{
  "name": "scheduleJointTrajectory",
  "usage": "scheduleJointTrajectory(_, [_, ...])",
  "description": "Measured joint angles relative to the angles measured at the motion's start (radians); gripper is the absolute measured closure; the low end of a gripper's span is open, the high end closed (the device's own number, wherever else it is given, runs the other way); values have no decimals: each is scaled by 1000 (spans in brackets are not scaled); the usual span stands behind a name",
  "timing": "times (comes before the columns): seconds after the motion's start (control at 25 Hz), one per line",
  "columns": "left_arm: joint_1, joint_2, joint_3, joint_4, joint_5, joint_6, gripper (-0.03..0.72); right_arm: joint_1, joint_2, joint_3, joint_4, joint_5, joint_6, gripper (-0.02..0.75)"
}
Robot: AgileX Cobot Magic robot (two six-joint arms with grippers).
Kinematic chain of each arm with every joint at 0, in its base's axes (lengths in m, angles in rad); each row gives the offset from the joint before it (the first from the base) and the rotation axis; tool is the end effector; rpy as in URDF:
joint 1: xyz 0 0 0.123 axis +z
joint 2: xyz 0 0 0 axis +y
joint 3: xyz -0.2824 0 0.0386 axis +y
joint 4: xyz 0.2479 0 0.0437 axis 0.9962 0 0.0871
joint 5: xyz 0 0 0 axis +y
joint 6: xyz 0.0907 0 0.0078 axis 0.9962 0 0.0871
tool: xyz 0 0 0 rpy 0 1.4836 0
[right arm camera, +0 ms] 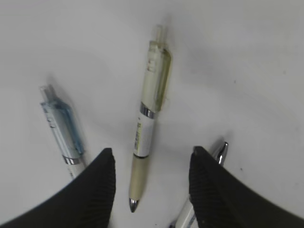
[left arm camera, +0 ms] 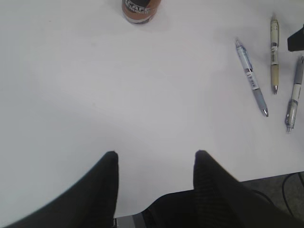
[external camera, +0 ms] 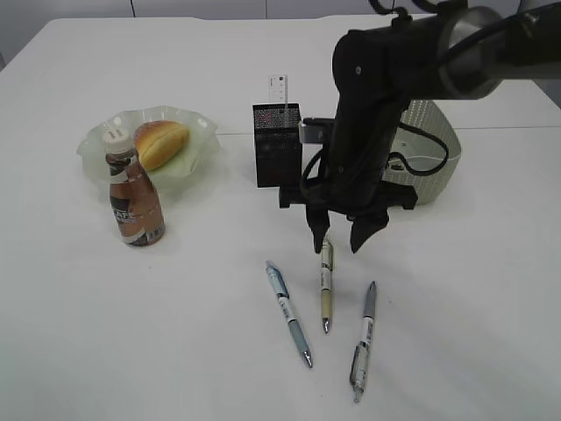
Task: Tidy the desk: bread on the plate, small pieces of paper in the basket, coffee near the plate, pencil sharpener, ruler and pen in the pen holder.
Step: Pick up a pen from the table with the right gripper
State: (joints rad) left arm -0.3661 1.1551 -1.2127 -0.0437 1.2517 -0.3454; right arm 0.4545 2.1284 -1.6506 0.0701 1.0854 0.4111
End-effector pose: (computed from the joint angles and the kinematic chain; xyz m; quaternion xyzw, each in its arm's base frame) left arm 0.1918 -0.0776 0.3734 0.0082 0.9730 -0.1004 0.2078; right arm 0.3848 0.1943 0.1766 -0.0068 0.9984 0.0487 0.0297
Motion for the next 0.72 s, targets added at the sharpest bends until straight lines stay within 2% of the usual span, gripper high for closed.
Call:
scheduleJointTrajectory(0.24, [0, 0, 0, 0, 0, 0, 316, 0, 57, 0, 18, 48, 7, 336])
scheduleJointTrajectory(0.72, [0, 0, 0, -2, 0, 0, 316, 19, 80, 0, 5, -1, 55, 336])
